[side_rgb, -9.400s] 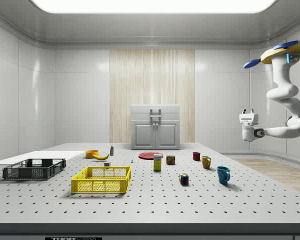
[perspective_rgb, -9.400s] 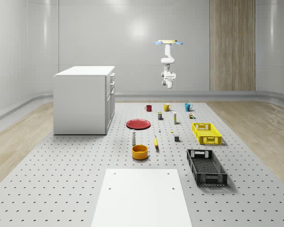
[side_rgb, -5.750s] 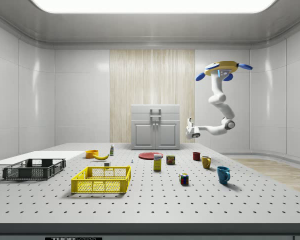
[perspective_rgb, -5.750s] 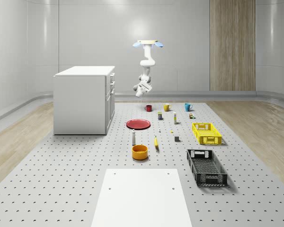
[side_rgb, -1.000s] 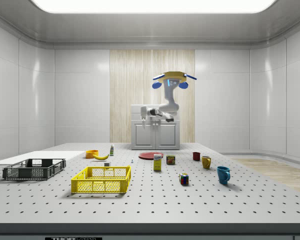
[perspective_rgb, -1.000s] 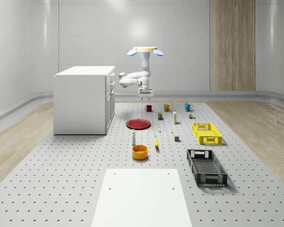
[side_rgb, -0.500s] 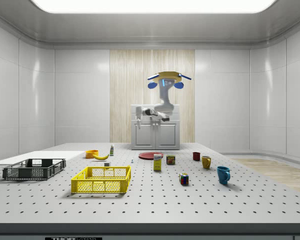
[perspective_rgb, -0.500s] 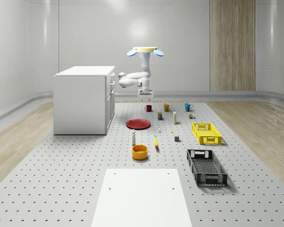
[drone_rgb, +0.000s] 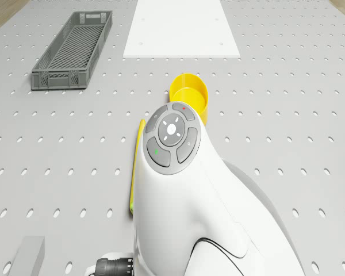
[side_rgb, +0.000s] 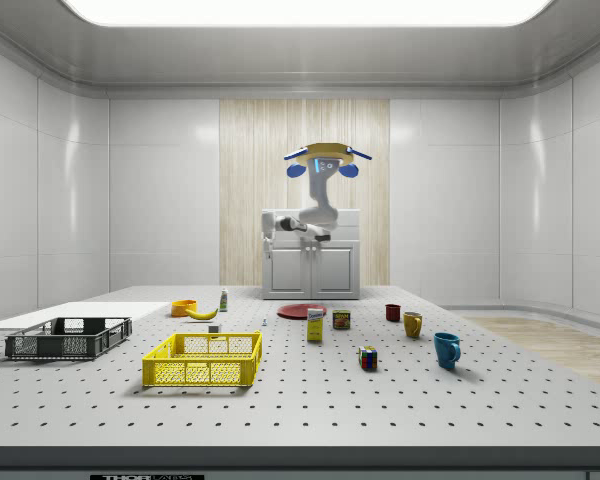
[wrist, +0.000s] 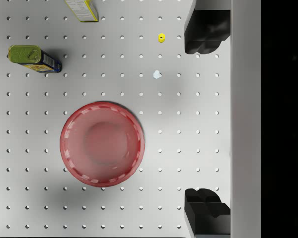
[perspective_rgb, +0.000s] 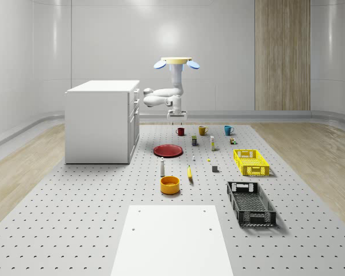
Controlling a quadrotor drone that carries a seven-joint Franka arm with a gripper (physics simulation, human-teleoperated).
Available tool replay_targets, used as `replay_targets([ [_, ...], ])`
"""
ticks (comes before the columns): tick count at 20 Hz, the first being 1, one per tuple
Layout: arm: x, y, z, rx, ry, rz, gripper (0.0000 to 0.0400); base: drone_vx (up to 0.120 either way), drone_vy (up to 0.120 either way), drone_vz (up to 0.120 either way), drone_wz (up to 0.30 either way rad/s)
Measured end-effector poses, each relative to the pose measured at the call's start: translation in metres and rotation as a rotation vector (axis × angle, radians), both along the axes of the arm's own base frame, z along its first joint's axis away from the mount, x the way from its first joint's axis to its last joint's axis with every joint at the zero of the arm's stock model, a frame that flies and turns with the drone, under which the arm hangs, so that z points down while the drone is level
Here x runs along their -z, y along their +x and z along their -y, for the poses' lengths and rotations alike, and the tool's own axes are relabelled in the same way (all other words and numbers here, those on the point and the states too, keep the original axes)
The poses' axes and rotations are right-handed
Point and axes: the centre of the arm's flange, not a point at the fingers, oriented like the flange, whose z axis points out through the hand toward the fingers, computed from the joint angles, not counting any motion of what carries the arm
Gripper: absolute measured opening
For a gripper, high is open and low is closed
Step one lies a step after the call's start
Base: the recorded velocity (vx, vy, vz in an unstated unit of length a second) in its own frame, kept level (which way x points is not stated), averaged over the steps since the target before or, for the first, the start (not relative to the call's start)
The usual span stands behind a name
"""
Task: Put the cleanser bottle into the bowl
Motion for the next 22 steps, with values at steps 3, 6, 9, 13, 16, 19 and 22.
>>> replay_targets([
  [3, 0.0, 0.0, 0.0, 0.0, 0.0, 0.0, 0.04, 0.12, 0.0, -0.053, 0.0],
  [6, 0.0, 0.0, 0.0, 0.0, 0.0, 0.0, 0.04, 0.12, 0.0, -0.12, 0.0],
  [9, 0.0, 0.0, 0.0, 0.0, 0.0, 0.0, 0.04, 0.12, 0.0, 0.0, 0.0],
  [13, 0.0, 0.0, 0.0, 0.0, 0.0, 0.0, 0.04, 0.12, 0.0, -0.05, 0.0],
  [16, 0.0, 0.0, 0.0, 0.0, 0.0, 0.0, 0.04, 0.12, 0.0, -0.12, 0.0],
  [19, 0.0, 0.0, 0.0, 0.0, 0.0, 0.0, 0.04, 0.12, 0.0, -0.12, 0.0],
  [22, 0.0, 0.0, 0.0, 0.0, 0.0, 0.0, 0.04, 0.12, 0.0, -0.12, 0.0],
])
